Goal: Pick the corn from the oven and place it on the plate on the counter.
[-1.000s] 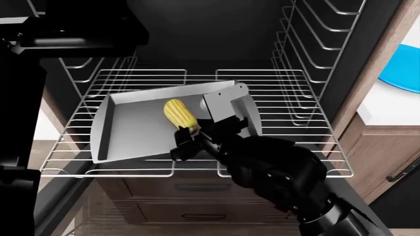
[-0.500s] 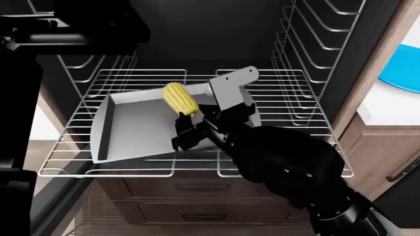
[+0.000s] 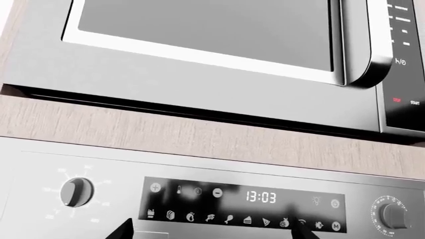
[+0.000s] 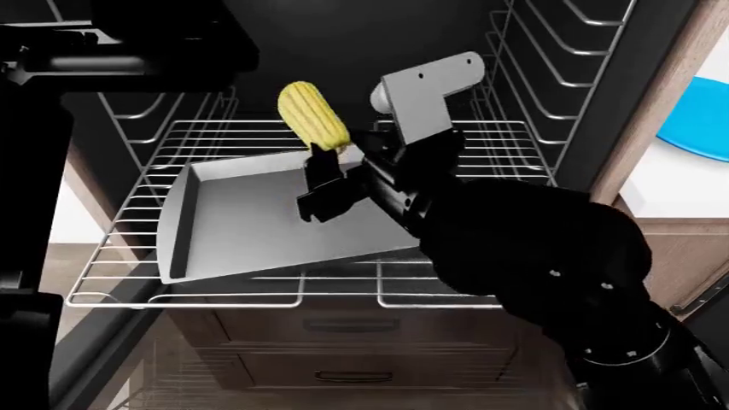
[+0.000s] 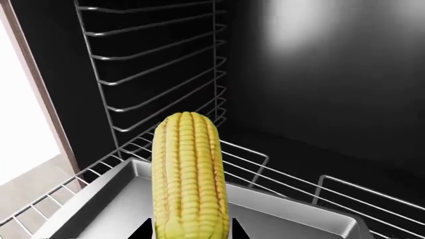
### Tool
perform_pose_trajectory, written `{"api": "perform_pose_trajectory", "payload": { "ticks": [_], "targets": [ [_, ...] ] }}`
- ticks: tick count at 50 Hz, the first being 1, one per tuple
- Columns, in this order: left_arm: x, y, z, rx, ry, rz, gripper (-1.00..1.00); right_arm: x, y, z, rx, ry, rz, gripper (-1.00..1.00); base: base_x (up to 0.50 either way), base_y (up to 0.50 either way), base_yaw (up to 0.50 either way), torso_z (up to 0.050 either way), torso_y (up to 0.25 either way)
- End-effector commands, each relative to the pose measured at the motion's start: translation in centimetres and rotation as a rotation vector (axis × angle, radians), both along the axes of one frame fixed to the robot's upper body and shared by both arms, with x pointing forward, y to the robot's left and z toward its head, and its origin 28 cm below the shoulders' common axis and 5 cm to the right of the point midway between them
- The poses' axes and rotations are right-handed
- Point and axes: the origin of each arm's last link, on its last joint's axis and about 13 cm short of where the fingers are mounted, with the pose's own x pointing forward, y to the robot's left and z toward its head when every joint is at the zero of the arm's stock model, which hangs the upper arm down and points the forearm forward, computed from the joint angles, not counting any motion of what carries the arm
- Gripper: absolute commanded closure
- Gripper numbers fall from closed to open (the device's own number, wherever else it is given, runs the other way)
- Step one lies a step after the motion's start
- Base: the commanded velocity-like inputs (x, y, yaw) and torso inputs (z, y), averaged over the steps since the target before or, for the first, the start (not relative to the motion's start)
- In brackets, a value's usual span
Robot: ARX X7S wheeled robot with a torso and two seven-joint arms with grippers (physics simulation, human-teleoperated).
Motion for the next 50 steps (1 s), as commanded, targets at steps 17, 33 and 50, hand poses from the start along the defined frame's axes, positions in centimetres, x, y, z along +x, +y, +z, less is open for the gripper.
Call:
{"api": "perform_pose_trajectory", "payload": {
  "ticks": [17,33,50],
  "targets": [
    [0.1,0.0,0.2,0.01,-0.01,0.002,-1.0,-4.1,-1.2,4.7,0.005,-0.183,0.003,1.0,0.0,0.0,0.0,0.0,0.0],
    [0.2,0.0,0.2,0.014,-0.011,-0.001,-1.0,-6.9,-1.7,5.9,0.011,-0.241,0.008,1.0,0.0,0.0,0.0,0.0,0.0],
    [0.0,-0.1,0.2,0.015,-0.013,0.001,-1.0,-8.1,-2.0,6.0,0.009,-0.263,-0.01,1.0,0.0,0.0,0.0,0.0,0.0]
  ]
}}
